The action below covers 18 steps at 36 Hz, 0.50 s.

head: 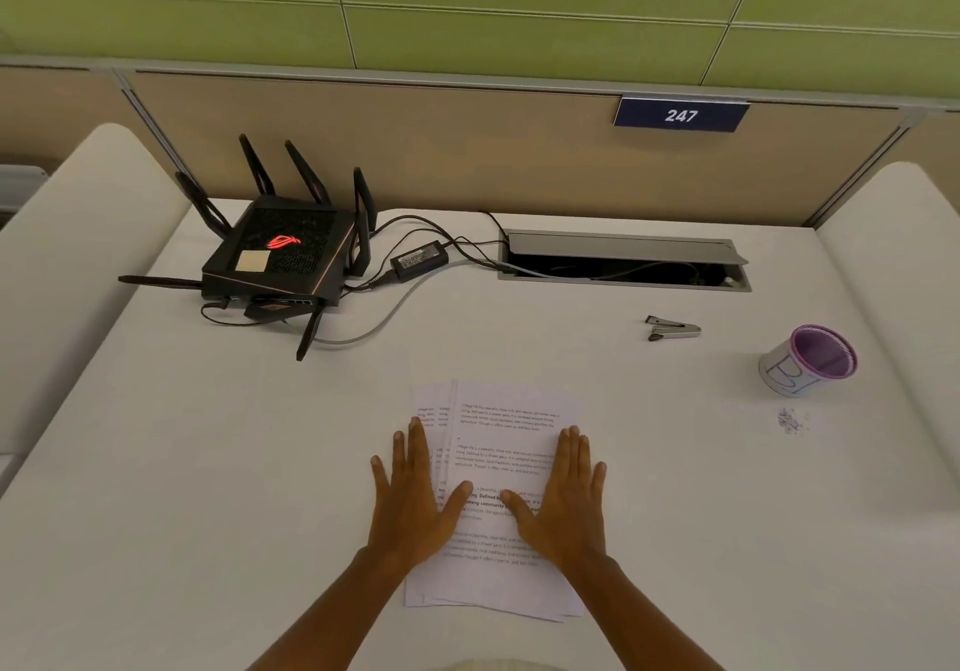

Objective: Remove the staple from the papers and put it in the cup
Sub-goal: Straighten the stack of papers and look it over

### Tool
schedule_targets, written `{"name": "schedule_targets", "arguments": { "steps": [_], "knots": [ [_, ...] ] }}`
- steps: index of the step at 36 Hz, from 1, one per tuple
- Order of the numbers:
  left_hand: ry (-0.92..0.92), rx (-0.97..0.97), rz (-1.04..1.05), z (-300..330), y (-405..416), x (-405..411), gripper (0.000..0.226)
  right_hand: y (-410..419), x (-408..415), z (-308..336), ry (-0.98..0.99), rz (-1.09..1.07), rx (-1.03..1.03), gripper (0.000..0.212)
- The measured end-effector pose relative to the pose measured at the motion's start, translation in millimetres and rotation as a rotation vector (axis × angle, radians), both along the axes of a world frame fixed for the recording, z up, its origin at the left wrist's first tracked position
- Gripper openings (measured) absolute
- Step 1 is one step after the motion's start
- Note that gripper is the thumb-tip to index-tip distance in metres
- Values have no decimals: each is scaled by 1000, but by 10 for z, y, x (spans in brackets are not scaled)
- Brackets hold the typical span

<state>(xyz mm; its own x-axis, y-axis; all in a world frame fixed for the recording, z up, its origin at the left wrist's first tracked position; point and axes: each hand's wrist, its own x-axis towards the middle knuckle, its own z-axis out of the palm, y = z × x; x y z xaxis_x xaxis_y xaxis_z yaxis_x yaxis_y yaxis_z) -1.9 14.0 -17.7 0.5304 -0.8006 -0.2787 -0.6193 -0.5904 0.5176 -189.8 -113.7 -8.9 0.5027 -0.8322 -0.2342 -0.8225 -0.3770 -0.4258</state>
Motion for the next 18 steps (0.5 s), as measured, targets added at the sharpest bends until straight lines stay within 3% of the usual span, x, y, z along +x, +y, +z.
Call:
{"name": "schedule_targets", "arguments": {
  "steps": [18],
  "knots": [
    [107, -65, 93, 68, -104, -119, 128, 83, 168, -39, 33, 85, -21, 125]
  ]
}}
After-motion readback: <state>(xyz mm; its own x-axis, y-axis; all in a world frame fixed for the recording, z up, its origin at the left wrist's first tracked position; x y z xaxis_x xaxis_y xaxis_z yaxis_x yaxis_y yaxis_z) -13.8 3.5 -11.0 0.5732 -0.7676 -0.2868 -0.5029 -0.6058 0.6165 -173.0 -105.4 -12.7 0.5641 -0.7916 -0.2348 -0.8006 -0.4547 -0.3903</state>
